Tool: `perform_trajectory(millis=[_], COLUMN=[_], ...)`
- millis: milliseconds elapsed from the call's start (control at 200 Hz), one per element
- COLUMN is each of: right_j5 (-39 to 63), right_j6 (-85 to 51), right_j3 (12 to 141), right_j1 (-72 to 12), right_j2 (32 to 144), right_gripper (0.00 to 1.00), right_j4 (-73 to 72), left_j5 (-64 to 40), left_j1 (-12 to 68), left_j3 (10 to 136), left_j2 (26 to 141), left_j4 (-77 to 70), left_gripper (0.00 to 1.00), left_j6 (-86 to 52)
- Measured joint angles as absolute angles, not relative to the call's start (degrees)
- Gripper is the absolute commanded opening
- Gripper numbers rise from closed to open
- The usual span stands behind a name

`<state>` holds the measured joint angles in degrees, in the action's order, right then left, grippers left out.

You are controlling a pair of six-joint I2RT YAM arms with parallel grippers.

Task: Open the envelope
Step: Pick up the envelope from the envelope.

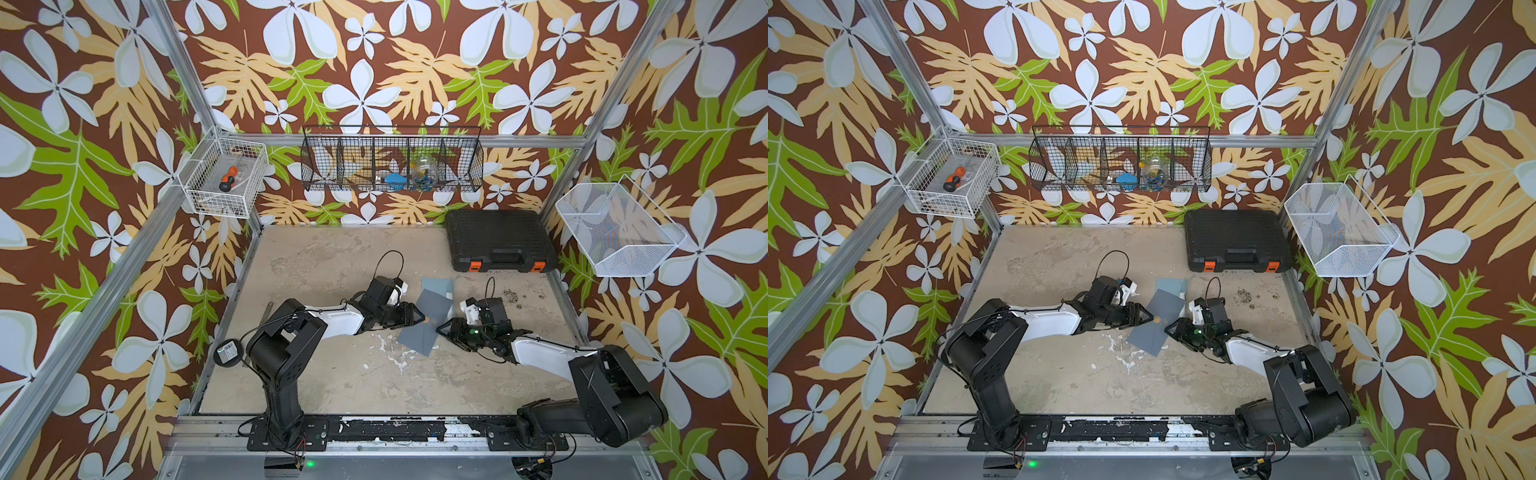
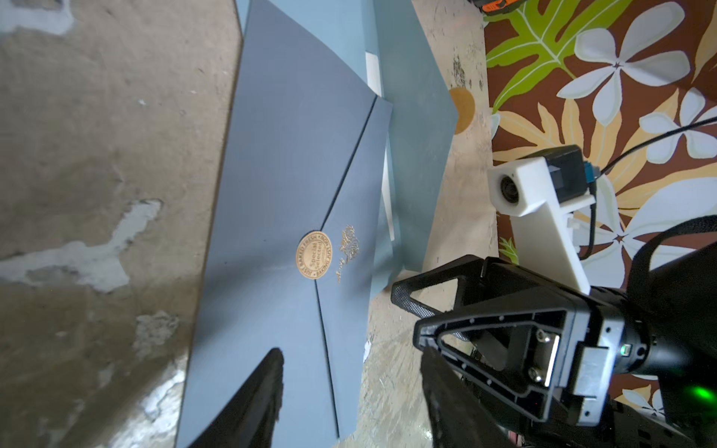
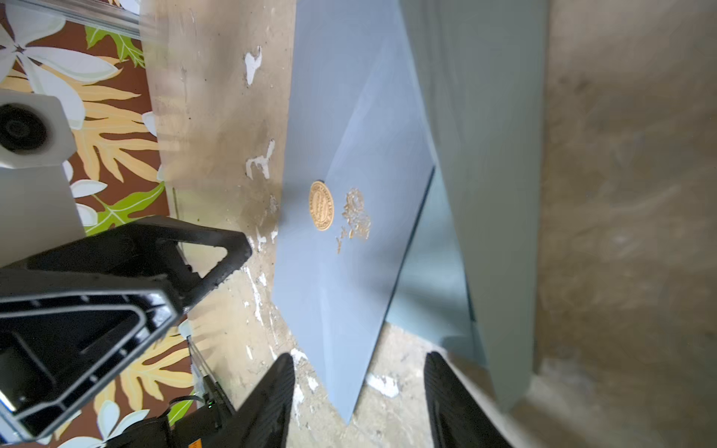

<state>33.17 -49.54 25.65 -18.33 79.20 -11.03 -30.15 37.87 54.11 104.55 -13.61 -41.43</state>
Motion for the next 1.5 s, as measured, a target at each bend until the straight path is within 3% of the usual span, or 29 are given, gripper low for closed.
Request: perform_trajectory(millis=[926, 1397, 1497], right_j5=[37.76, 38.70, 39.05], right_j6=[-61.67, -69.06, -70.04], right_j3=[16.43, 13.80, 13.91], right_j1=[-19.05, -19.05, -19.11], right_j2=[87.39, 91.37, 91.96], right_gripper=[0.54, 0.46, 0.39], right_j4=[-39.18, -57.10, -58.63], left_j5=[-30.87, -31.42, -31.44], left_j1=[38.72, 38.74, 38.74], left_j3=[50.54, 49.43, 49.36], left_j2=[108.64, 108.86, 108.84], left_j4=[-18.46, -21.02, -21.19], left_gripper=[0.52, 0.52, 0.52], left_j6=[-43.22, -43.64, -43.68])
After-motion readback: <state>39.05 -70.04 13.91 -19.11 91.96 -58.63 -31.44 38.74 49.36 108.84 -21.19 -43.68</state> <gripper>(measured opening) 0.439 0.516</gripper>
